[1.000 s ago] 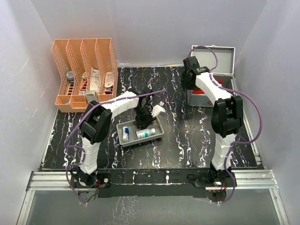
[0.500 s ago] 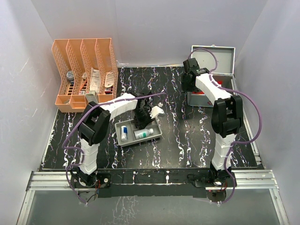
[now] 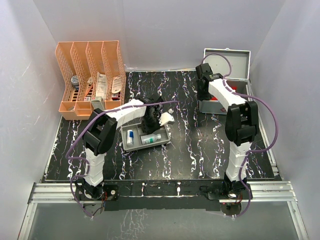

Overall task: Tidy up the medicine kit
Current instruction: Move the medicine box to the center of the board.

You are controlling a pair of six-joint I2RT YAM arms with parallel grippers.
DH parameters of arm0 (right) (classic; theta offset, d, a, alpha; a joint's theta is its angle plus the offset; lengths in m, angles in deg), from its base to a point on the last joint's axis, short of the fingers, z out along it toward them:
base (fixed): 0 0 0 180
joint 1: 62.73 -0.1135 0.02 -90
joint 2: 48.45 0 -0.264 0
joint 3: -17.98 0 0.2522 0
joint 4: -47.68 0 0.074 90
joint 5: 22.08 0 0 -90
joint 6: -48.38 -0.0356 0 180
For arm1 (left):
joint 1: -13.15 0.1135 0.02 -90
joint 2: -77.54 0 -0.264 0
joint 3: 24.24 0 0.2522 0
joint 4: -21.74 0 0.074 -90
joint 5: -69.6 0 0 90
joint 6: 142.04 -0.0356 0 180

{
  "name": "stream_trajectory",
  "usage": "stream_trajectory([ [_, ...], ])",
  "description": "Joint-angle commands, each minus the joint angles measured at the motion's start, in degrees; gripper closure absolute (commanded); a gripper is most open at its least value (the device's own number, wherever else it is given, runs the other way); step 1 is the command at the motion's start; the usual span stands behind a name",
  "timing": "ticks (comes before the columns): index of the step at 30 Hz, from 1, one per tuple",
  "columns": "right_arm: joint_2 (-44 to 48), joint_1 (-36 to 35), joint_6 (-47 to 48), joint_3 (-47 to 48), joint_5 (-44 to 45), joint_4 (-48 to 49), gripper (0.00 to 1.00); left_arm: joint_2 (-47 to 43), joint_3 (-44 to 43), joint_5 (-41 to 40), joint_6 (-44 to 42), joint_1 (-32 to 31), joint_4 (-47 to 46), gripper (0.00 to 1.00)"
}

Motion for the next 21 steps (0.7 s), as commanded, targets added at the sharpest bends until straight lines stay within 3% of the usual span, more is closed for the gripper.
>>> stream_trajectory([
  [1, -0.52, 0.32, -1.18, 0.05, -0.94, 1.25, 0.91, -3.68, -3.92, -1.29, -1.68, 0.21, 3.33, 1.00],
  [3, -0.24, 0.32, -1.20, -0.18, -0.93, 1.22, 1.00, -3.89, -5.12, -1.69, -1.86, 0.25, 3.88, 1.00],
  [21, 5.77, 0.32, -3.90, -10.43, -2.21, 2.83, 1.00, -7.02, -12.07, -4.80, -3.55, 0.25, 9.52, 1.00],
])
